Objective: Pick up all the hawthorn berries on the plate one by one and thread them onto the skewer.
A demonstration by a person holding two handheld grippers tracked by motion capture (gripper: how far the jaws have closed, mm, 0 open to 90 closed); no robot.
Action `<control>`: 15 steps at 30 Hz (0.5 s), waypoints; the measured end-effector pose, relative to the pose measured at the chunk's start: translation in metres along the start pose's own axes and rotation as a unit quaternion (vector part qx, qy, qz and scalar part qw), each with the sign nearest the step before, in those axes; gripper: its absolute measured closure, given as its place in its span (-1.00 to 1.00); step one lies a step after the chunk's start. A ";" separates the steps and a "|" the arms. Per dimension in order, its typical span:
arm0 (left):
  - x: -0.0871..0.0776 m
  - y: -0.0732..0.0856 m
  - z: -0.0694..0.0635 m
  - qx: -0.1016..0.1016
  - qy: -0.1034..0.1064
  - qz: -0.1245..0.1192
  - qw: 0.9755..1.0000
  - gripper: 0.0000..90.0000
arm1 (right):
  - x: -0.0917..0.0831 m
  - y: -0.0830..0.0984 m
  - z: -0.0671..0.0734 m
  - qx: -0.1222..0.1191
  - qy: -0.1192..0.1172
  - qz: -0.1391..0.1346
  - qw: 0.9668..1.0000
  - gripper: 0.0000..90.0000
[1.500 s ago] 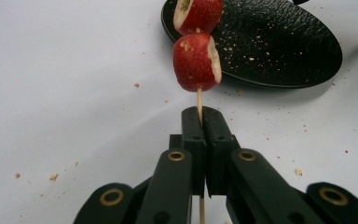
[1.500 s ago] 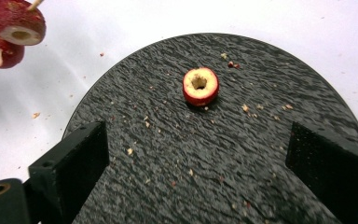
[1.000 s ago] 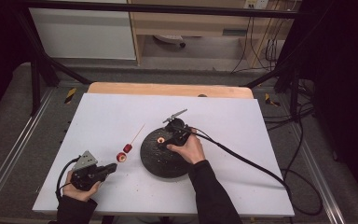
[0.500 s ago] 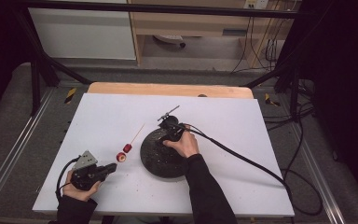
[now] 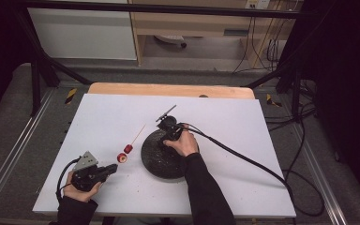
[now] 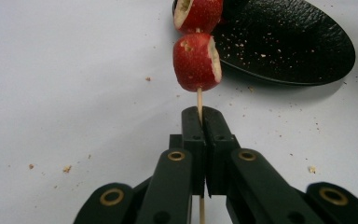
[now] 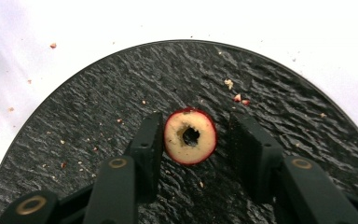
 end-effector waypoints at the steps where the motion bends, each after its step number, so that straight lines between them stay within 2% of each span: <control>1: 0.000 0.000 0.000 0.000 0.000 0.000 1.000 0.96 | 0.000 0.000 0.000 0.002 -0.002 0.000 1.000 0.29; 4: 0.000 0.000 0.000 -0.001 0.001 0.000 1.000 0.96 | 0.001 0.000 0.001 0.006 -0.008 0.002 1.000 0.37; 15: 0.000 0.000 0.000 -0.001 0.002 -0.001 1.000 0.96 | 0.001 0.000 0.000 0.013 -0.012 0.010 1.000 0.40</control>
Point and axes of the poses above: each handheld gripper's, and its own axes: x roughly forward along the jaws, y roughly out of its underside, z roughly to its left, the point moved 5 cm from there along x, roughly forward along the jaws, and after that the axes turned 9 degrees about x, right-handed, at the moved point
